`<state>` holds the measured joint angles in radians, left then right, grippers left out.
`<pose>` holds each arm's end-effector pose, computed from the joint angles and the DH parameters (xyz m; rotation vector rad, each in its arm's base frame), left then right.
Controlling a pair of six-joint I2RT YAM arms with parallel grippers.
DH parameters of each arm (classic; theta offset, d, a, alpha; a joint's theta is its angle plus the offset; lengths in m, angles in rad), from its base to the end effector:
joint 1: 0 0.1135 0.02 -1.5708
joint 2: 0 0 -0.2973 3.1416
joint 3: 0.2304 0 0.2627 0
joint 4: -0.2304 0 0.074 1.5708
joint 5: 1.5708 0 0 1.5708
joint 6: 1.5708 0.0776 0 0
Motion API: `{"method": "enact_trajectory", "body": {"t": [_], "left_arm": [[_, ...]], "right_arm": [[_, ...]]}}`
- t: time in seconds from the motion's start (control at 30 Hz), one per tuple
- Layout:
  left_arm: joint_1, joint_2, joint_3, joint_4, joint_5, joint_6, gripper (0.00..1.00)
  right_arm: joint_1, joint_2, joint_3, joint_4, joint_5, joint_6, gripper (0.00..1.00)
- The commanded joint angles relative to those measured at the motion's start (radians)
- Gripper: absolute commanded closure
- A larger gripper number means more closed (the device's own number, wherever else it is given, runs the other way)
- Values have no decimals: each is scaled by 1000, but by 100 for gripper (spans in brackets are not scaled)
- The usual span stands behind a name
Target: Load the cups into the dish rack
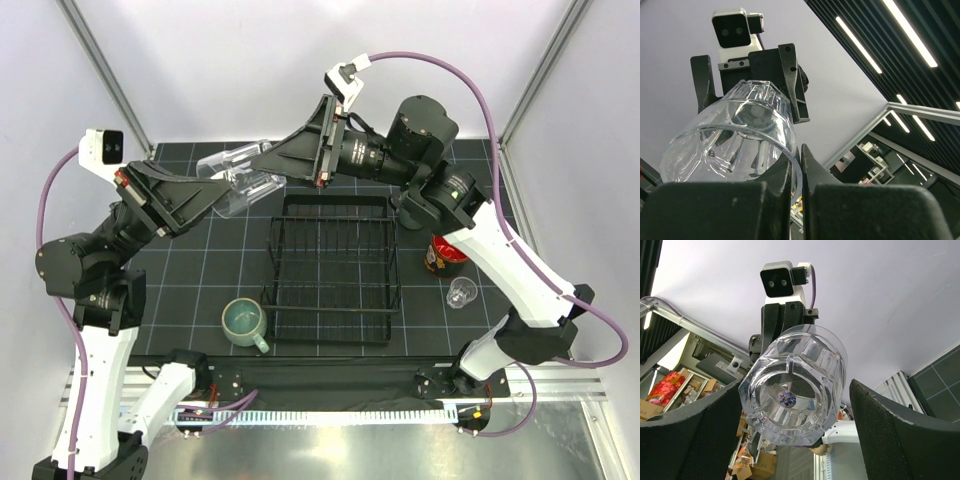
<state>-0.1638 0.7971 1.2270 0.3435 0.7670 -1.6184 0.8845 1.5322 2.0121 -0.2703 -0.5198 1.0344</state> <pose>0.1024 -0.0715 0.5780 0.0456 1.2463 -1.8913 0.1894 0.2921 0.6113 -0.4081 1.6505 1.8803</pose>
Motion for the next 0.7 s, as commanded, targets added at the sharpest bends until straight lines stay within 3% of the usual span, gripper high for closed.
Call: {"method": "enact_trajectory", "body": {"t": [0.0,0.07,0.17,0.27,0.3,0.37,0.43,0.5,0.53,0.67], "left_arm": [[-2,-13,8,52,-23,-15,100],[-2,-13,9,49,-23,-14,100],[-2,-12,8,46,-25,-14,100],[-2,-15,0,40,-26,-11,100],[-2,-13,-4,35,-29,-12,100],[-2,-13,-12,22,-31,-11,94],[-2,-12,-17,3,-28,-6,87],[-2,-13,-21,-35,-26,14,87],[-3,-13,-21,-55,-25,23,81],[-2,-25,-4,-236,-26,129,36]], "right_arm": [[16,11,40,66,44,0,20],[24,14,40,71,50,0,24],[27,26,47,72,43,4,40],[28,25,39,75,40,3,65],[27,25,36,74,38,1,84],[28,25,34,65,40,-11,95],[28,22,34,36,61,-25,96],[28,17,36,20,73,-42,96],[28,16,37,13,78,-49,96],[10,-9,47,-62,162,-135,96]]}}
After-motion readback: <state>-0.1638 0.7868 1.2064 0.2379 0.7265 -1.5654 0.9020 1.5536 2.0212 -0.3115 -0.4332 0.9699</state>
